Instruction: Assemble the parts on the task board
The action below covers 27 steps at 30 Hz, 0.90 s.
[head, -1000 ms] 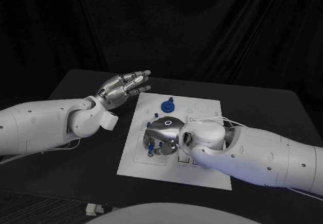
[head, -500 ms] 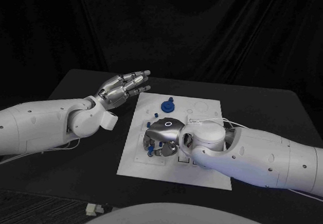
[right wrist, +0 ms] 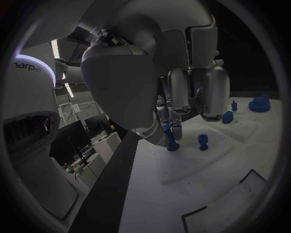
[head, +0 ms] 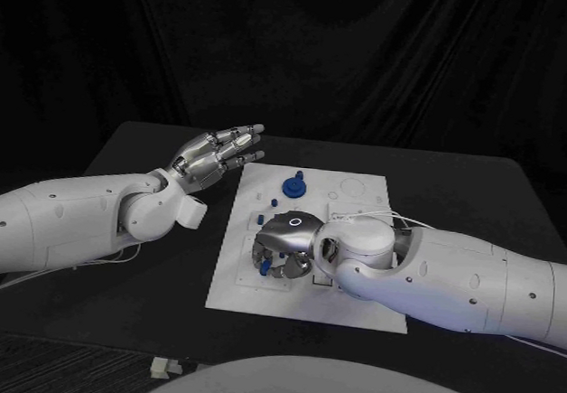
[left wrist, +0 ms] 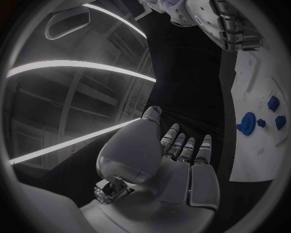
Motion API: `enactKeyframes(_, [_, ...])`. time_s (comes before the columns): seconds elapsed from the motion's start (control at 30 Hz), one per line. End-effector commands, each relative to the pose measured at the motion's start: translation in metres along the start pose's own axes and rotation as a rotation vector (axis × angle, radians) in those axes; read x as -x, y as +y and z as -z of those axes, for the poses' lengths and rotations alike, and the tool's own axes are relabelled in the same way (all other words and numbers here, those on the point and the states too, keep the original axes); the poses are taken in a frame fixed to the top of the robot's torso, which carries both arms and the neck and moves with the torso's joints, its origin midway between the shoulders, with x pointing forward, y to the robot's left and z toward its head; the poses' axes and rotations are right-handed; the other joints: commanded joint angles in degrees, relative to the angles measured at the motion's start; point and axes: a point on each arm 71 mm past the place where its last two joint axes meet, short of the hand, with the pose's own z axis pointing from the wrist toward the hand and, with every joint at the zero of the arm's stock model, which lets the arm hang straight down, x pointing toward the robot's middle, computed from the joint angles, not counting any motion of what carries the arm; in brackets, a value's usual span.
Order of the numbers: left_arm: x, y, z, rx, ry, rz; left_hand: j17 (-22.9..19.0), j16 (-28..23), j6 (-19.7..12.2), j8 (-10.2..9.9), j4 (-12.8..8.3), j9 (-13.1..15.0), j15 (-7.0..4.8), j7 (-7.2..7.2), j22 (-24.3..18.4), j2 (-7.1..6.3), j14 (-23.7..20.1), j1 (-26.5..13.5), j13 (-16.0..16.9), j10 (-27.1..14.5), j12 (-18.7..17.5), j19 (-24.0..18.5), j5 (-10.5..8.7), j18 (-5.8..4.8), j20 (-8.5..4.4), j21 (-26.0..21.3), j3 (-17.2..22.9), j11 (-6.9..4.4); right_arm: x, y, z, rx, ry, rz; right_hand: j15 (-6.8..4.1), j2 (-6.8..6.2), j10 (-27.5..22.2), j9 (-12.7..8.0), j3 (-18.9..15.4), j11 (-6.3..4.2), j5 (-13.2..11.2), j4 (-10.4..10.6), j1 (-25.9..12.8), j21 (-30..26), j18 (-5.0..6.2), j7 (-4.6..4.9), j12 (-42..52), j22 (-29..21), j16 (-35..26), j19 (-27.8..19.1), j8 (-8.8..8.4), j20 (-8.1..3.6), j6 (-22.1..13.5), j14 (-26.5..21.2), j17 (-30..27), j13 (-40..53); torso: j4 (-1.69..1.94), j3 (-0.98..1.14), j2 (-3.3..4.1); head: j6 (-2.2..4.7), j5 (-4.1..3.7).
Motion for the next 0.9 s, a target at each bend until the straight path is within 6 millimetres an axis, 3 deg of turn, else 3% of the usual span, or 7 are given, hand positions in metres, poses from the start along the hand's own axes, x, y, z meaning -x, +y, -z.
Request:
enactKeyframes(0.03, [-0.002,-0.002,0.0,-0.03,0.011,0.011,0.07,0.27,0.38,0.34,-0.04,0.06,-0.07,0.91,-0.07,0.54,-0.17,0.15,0.04,-0.03,0.25,0.27,0.16,0.46,0.18,0.17,0.29,0.32,-0.005,0.0,0.0,-0.02,0.019,0.0,0.44,0.03,0.04,-0.15,0.2,0.1,0.0,-0.21,0.05,-0.04,-0.51,0.44,0.05,11.01,-0.03,1.13,-0.26,0.49,-0.58,3.24,1.75,0.08,0.03,0.0,0.04,0.01,0.02])
enactKeyframes(0.13, [-0.002,-0.001,0.0,-0.029,0.012,0.012,0.07,0.27,0.38,0.34,-0.04,0.06,-0.07,0.91,-0.07,0.54,-0.17,0.15,0.04,-0.03,0.25,0.27,0.16,0.46,0.18,0.17,0.29,0.32,-0.006,-0.001,0.0,-0.037,0.03,0.0,0.71,-0.58,-2.0,-1.31,0.51,0.38,-0.17,-0.38,-0.64,-1.08,-0.28,0.29,-0.46,10.69,-0.55,0.59,-3.23,0.69,-5.53,2.86,0.86,0.09,0.04,-0.01,0.04,0.01,0.08])
enactKeyframes(0.27, [-0.002,-0.001,0.0,-0.028,0.013,0.014,0.07,0.27,0.38,0.34,-0.04,0.06,-0.07,0.91,-0.07,0.54,-0.17,0.15,0.04,-0.03,0.25,0.27,0.16,0.46,0.18,0.17,0.29,0.32,-0.007,-0.003,0.0,-0.059,0.032,0.001,0.89,-1.54,-7.41,-2.84,0.38,1.59,-1.82,-0.16,-2.08,-3.63,0.3,-2.49,-1.96,9.92,-1.76,-0.61,-6.6,0.95,-12.49,1.99,-1.16,-0.2,0.05,-0.01,0.03,0.01,0.1])
enactKeyframes(0.53, [-0.001,0.001,0.001,-0.021,0.011,0.015,0.07,0.28,0.42,0.37,-0.06,0.07,-0.04,0.94,-0.07,0.57,-0.17,0.17,0.03,-0.05,0.18,0.27,0.16,0.46,0.18,0.17,0.34,0.34,-0.004,-0.006,0.005,-0.086,-0.016,0.03,0.97,-1.73,-20.32,-4.7,-3.23,2.69,-3.62,-0.69,-3.57,-8.86,1.33,-5.11,-3.07,8.43,-3.59,-3.13,-6.3,1.12,-19.35,0.12,-4.39,-0.27,0.04,-0.01,0.02,0.01,0.13])
enactKeyframes(0.6, [0.0,0.002,0.002,-0.018,0.01,0.016,0.07,0.28,0.42,0.37,-0.06,0.07,-0.04,0.94,-0.07,0.57,-0.17,0.17,0.03,-0.05,0.18,0.27,0.16,0.46,0.18,0.17,0.34,0.34,-0.004,-0.008,0.008,-0.092,-0.034,0.032,1.17,-1.6,-25.14,-6.33,-5.41,2.87,-4.42,-0.37,-3.61,-10.77,1.67,-6.41,-3.19,7.92,-4.38,-4.01,-6.58,1.28,-24.46,-0.7,-5.81,-0.61,0.04,0.0,0.02,0.01,0.08])
enactKeyframes(0.77, [0.0,0.003,0.003,-0.016,0.008,0.016,0.08,0.32,0.58,0.42,-0.09,0.09,-0.02,0.96,0.01,0.59,-0.17,0.19,0.03,-0.06,0.21,0.3,0.16,0.45,0.18,0.19,0.39,0.35,0.002,-0.014,0.02,-0.098,-0.109,0.031,1.39,-2.61,-30.39,-9.57,-10.16,3.0,-6.47,4.52,-1.15,-13.24,2.09,-7.93,-0.9,7.34,-5.01,-4.99,-7.09,1.53,-33.35,-1.66,-7.32,-0.56,0.02,0.0,0.01,0.01,0.3])
enactKeyframes(0.9, [0.001,0.003,0.004,-0.018,0.005,0.015,0.08,0.34,0.59,0.43,-0.09,0.09,-0.01,0.96,0.05,0.59,-0.16,0.19,0.03,-0.06,0.23,0.31,0.16,0.45,0.18,0.19,0.4,0.35,0.019,-0.023,0.041,-0.091,-0.23,0.027,1.36,-3.97,-31.95,-10.53,-12.06,2.97,-7.53,10.93,1.47,-13.57,2.09,-8.05,2.44,7.39,-4.82,-4.83,-6.77,1.54,-34.29,-1.68,-7.52,-0.42,0.03,0.03,-0.03,0.01,0.14])
